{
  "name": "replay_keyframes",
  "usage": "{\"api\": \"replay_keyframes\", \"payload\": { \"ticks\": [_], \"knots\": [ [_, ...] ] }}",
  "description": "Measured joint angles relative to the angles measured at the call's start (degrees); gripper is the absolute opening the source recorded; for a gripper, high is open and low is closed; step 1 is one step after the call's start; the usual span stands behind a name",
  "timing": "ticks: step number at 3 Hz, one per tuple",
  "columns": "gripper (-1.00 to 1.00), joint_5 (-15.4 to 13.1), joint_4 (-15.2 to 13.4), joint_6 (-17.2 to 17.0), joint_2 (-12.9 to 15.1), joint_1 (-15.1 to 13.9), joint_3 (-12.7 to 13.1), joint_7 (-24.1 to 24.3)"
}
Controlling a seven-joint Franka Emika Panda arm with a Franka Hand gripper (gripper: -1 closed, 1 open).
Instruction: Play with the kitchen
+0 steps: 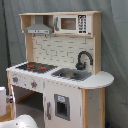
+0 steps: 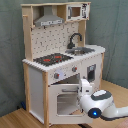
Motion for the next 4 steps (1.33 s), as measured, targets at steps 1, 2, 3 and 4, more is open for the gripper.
{"api": "replay_keyframes", "payload": {
  "ticks": [1, 2, 3, 4],
  "knots": [
    [1.00, 0.0, 0.0, -0.3, 0.0, 0.0, -0.2, 0.0],
    [1.00, 0.0, 0.8, -4.5, 0.4, 1.5, -1.9, -3.3],
    [1.00, -0.7, 3.2, -6.0, 0.4, 2.0, -3.7, -7.9],
    [1.00, -1.6, 4.5, -7.7, 0.4, 3.0, -6.7, -12.3]
  ]
}}
